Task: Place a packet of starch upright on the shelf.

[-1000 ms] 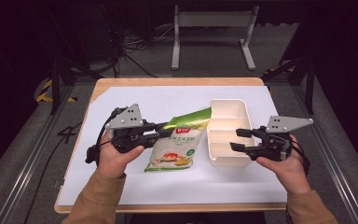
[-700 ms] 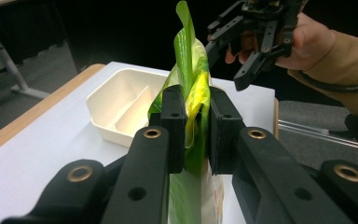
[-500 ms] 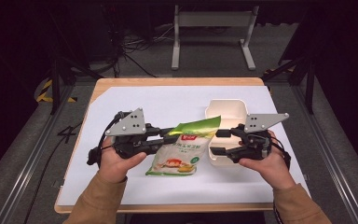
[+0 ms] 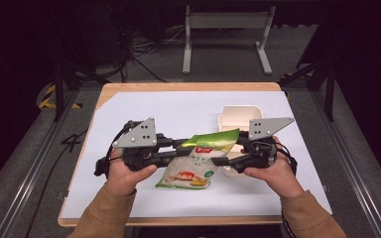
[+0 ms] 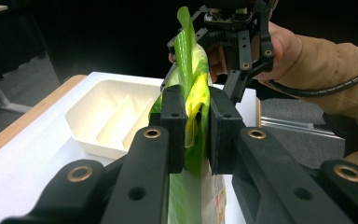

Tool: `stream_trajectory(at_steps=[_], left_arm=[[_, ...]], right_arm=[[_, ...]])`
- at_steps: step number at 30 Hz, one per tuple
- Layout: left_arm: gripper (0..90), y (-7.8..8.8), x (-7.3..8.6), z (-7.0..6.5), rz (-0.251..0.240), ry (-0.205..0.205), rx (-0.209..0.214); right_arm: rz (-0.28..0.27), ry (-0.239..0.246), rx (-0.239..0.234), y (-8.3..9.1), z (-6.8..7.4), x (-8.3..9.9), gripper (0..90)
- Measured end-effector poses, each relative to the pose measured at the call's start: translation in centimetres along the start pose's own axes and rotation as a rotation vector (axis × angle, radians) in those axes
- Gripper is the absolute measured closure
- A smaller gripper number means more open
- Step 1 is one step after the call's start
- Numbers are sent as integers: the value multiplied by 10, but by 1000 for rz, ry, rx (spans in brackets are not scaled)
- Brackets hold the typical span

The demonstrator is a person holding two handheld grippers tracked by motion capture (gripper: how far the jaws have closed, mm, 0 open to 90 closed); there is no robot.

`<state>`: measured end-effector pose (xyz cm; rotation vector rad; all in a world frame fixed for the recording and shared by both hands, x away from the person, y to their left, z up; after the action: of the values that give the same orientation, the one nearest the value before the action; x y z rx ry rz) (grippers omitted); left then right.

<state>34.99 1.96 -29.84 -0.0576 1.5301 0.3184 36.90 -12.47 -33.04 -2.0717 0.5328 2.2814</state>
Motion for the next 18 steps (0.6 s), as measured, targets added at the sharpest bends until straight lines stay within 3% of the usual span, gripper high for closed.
stream_trajectory(at_steps=[7, 10, 18], left_arm=[[797, 4, -1, -2, -11, -14, 9], [795, 5, 0, -2, -12, -11, 12], [781, 13, -1, -1, -47, 12, 16]], right_arm=[[-15, -29, -66, -1, 4, -4, 673], [-6, 3, -78, -1, 7, -6, 748], [17, 64, -71, -2, 13, -18, 807]])
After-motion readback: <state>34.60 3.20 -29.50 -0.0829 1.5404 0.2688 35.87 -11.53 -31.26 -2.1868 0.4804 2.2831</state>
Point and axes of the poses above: each handheld gripper's, and its own axes: y roughly backward along the jaws, x roughly out of its underside, z roughly to its left, the point moved 9 cm from there along -y, roughly forward along the jaws, and after that the axes turned 10 degrees about -z, right-handed, at the moved point
